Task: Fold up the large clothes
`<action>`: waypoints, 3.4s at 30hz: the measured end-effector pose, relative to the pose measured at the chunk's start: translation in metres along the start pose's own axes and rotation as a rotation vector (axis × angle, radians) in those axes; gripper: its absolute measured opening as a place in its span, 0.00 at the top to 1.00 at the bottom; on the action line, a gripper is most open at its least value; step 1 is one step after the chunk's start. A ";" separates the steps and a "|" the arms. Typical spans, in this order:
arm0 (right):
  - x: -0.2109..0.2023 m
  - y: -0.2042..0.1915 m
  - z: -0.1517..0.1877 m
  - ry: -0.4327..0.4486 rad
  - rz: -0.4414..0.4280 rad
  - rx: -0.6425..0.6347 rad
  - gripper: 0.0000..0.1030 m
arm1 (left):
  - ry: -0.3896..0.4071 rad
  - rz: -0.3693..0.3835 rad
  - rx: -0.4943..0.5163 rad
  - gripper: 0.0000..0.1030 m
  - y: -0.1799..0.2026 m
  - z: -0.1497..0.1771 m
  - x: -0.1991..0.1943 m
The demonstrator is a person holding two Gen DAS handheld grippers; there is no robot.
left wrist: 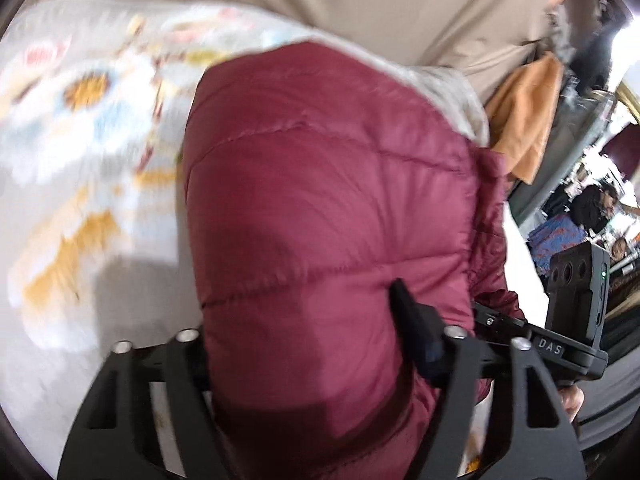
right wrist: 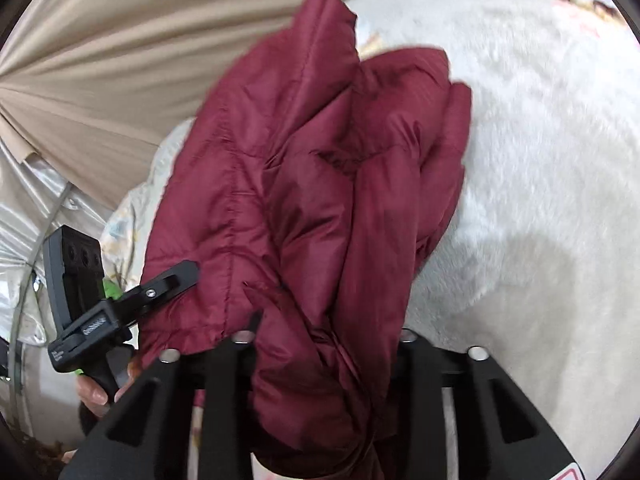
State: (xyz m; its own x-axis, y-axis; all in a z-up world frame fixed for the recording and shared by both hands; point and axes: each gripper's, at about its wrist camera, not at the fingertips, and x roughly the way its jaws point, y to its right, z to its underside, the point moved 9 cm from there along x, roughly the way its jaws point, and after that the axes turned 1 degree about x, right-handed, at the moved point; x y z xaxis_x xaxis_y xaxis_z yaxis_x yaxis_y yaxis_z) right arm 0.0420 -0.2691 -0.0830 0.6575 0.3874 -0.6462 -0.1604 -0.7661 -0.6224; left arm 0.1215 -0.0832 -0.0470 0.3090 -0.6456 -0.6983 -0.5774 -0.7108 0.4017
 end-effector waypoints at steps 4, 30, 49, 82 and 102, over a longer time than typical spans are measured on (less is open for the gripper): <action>-0.044 -0.023 -0.013 0.110 -0.011 -0.067 0.77 | 0.081 0.092 0.063 0.48 0.033 -0.024 -0.034; 0.064 -0.190 -0.135 0.246 -0.246 -0.309 0.71 | 0.439 -0.108 0.186 0.41 -0.107 -0.144 -0.116; 0.087 -0.156 -0.108 0.223 0.033 -0.403 0.86 | 0.349 -0.399 0.116 0.24 -0.124 -0.084 -0.097; 0.103 -0.131 -0.062 0.154 0.309 -0.400 0.61 | 0.271 -0.551 -0.051 0.12 -0.145 -0.008 -0.063; 0.092 -0.098 0.022 0.162 0.478 -0.413 0.43 | 0.256 -0.667 -0.023 0.10 -0.114 0.041 -0.044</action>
State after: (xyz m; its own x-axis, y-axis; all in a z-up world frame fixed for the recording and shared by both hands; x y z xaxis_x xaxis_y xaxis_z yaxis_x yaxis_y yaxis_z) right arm 0.1017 -0.1472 -0.0913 0.6916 -0.1027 -0.7150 -0.1879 -0.9813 -0.0408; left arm 0.1426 0.0378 -0.0862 0.7600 -0.1149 -0.6397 -0.1885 -0.9809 -0.0477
